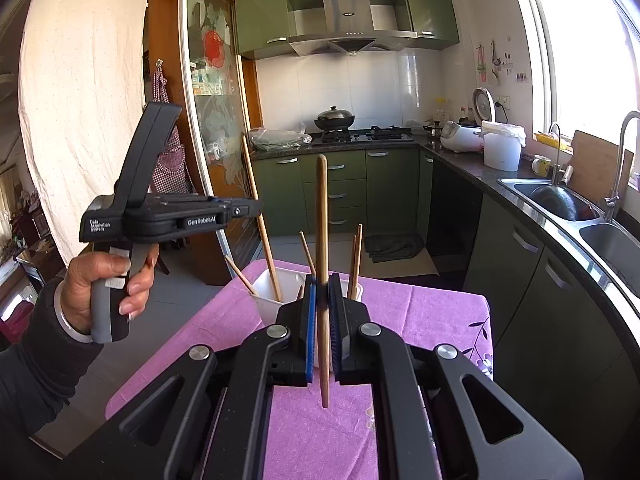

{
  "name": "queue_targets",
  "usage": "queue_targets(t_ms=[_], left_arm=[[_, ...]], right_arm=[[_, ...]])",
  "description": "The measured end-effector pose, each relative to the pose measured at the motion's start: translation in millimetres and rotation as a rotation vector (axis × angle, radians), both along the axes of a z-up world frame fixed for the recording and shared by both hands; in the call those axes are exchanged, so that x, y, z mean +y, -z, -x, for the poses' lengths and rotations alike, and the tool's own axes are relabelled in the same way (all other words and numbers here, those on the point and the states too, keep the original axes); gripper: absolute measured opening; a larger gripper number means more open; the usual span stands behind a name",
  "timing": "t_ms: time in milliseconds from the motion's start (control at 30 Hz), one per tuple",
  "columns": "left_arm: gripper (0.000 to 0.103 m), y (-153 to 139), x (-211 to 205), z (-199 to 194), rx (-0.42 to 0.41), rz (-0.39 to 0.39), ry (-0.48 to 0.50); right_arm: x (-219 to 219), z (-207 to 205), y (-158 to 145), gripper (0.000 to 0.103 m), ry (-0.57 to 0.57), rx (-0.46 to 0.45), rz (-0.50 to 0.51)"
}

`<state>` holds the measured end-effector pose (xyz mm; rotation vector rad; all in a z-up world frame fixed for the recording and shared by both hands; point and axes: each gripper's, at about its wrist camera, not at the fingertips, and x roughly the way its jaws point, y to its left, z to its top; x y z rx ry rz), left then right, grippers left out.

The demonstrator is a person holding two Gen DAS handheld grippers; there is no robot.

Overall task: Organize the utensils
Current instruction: 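Lower the chopsticks into the holder and open both grippers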

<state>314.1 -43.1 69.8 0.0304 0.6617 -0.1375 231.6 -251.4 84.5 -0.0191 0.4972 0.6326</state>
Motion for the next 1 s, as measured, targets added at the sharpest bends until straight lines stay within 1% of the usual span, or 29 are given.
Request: queue_targets(t_ms=[33, 100, 167, 267, 333, 367, 400, 467, 533, 667, 800, 900, 1000], left_arm=[[0.016, 2.8, 0.2, 0.2, 0.003, -0.003, 0.005], [0.031, 4.1, 1.1, 3.5, -0.007, -0.003, 0.005], [0.041, 0.7, 4.1, 11.7, -0.031, 0.013, 0.007], [0.043, -9.1, 8.7, 32.0, -0.081, 0.048, 0.005], [0.053, -13.0, 8.9, 50.2, -0.118, 0.056, -0.002], [0.065, -14.0, 9.6, 60.5, -0.138, 0.056, -0.012], [0.073, -14.7, 10.1, 71.0, -0.159, 0.054, -0.023], [0.073, -13.0, 8.7, 92.3, -0.196, 0.046, -0.035], [0.073, -9.0, 6.7, 109.8, -0.209, 0.033, -0.040], [0.078, 3.5, 9.1, 141.8, -0.226, 0.034, -0.066], [0.085, 21.1, 18.4, 170.0, -0.244, 0.050, -0.120], [0.086, 35.8, 27.2, 184.3, -0.229, 0.066, -0.139], [0.088, 50.4, 37.0, 194.4, -0.207, 0.110, -0.165]], right_arm=[[1.3, -2.6, -1.5, 0.007, 0.000, -0.002, -0.005], [1.9, -7.7, -6.5, 0.007, 0.000, -0.010, -0.017], [2.6, -10.3, -13.3, 0.007, -0.002, -0.023, -0.033], [2.7, -12.9, -30.1, 0.007, 0.008, -0.059, -0.067], [0.6, -16.8, -43.8, 0.007, 0.023, -0.089, -0.100], [-0.6, -20.2, -50.4, 0.007, 0.029, -0.101, -0.119], [-1.6, -24.8, -55.6, 0.007, 0.036, -0.110, -0.139], [-1.5, -38.1, -64.6, 0.007, 0.058, -0.118, -0.162], [0.7, -56.1, -67.3, 0.007, 0.073, -0.103, -0.183], [15.1, -94.6, -62.8, 0.007, 0.102, -0.065, -0.176], [31.3, -120.7, -38.5, 0.007, 0.108, -0.002, -0.155], [40.0, -131.5, -14.0, 0.007, 0.112, 0.041, -0.137], [46.7, -131.9, 15.0, 0.007, 0.113, 0.078, -0.115]])
